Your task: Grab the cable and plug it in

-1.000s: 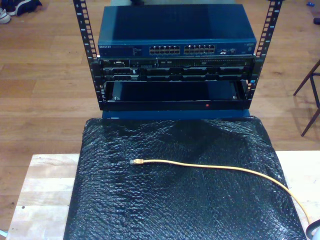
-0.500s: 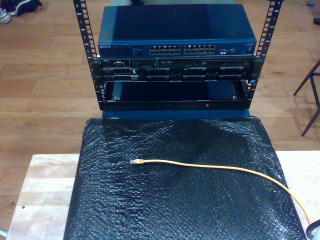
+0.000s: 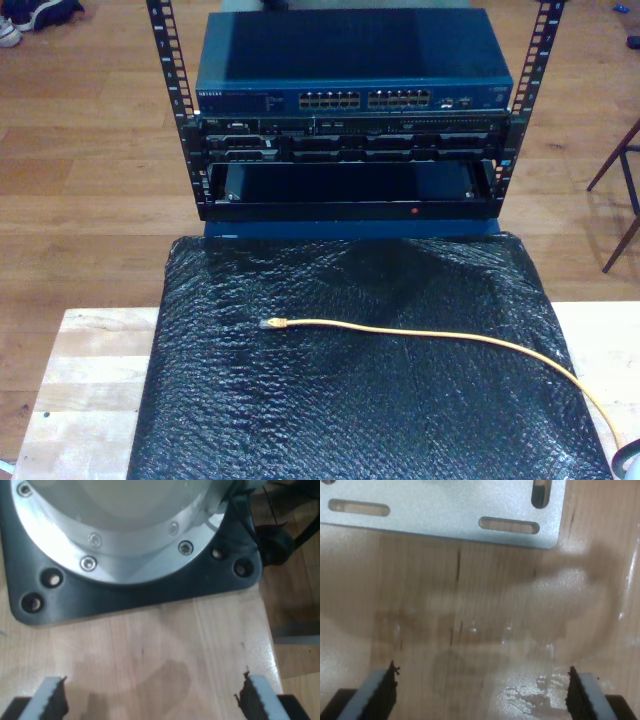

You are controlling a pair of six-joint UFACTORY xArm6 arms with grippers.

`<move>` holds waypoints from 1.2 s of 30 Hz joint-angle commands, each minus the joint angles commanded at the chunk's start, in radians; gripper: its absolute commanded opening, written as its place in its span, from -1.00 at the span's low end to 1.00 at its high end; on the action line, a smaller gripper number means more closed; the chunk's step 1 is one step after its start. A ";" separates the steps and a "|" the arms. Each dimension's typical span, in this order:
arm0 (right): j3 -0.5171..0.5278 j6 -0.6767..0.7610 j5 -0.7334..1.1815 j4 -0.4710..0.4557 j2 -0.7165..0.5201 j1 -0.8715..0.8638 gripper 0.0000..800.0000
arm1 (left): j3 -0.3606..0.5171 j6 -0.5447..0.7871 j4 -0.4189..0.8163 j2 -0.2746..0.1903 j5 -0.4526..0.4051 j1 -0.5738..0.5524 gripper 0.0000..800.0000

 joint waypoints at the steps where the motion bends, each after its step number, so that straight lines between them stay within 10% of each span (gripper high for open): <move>1: 0.000 0.000 0.000 0.000 0.000 0.000 1.00 | 0.002 0.000 0.000 0.000 0.000 0.000 1.00; 29: -0.037 0.006 0.037 0.002 -0.014 0.000 1.00 | -0.005 -0.003 0.002 -0.002 0.006 0.000 1.00; 36: -0.189 0.028 0.273 0.003 -0.037 0.000 1.00 | -0.081 -0.002 0.003 -0.011 0.144 0.000 1.00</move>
